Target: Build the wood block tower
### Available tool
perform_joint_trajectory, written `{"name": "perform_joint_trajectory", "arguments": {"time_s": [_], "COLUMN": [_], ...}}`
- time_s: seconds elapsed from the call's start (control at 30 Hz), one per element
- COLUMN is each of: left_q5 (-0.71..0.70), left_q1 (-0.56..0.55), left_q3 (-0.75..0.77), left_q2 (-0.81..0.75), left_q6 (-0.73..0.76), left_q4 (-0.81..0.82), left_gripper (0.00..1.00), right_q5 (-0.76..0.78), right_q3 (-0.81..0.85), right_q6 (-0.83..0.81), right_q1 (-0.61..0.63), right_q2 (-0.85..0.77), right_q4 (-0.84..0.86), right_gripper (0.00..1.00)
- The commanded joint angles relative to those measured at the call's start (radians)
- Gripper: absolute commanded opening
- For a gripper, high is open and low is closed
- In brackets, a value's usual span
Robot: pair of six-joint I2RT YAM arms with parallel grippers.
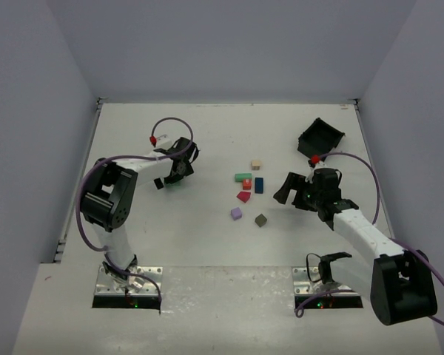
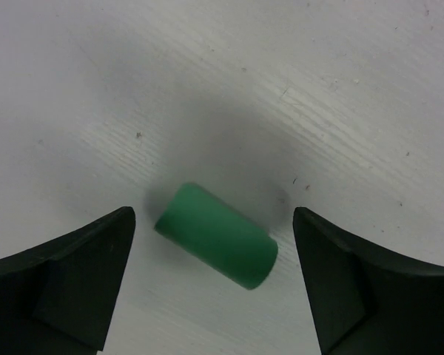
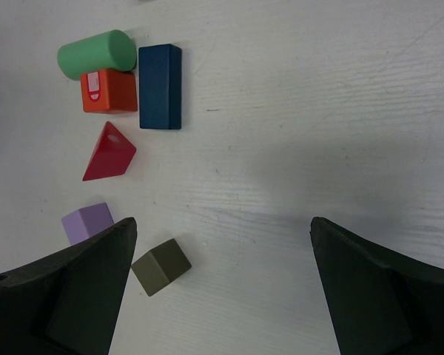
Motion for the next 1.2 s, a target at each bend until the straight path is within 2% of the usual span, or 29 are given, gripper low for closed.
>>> {"name": "perform_joint_trajectory", "arguments": {"time_s": [0.0,0.13,0.2,0.9,1.17], "left_q5": [-0.005,0.0,0.007,0.054,0.063], "left_q1": [0.013,0.015,0.017,0.015,0.015], "left_q3": [0.038,0.039,0.038,-0.037,-0.045], "left_q2": [0.043,0.074,0.081,0.036,0.001], "left_q6": [-0.043,-0.043,-0.039,-0.032,-0.018], "left_q4": [0.069,0.073,0.074,0.121,0.123], "left_gripper": [0.78,0.61,0.58,0.5,0.54], "right_q5": [-0.003,0.0,0.0,0.003,0.0], "right_q3": [0.028,0.028,0.028,0.025,0.028], "right_q6": [-0.011,-0.007,-0.007,-0.004,-0.027], "right_q1": [0.006,0.006,0.007,0.012,0.024], "right_q2": [-0.017,-0.015,-0.017,-0.017,-0.028], "right_q4": [0.042,0.038,0.037,0.037,0.034], "right_gripper": [0.99,0.99,0.99,0.99,0.99]}}
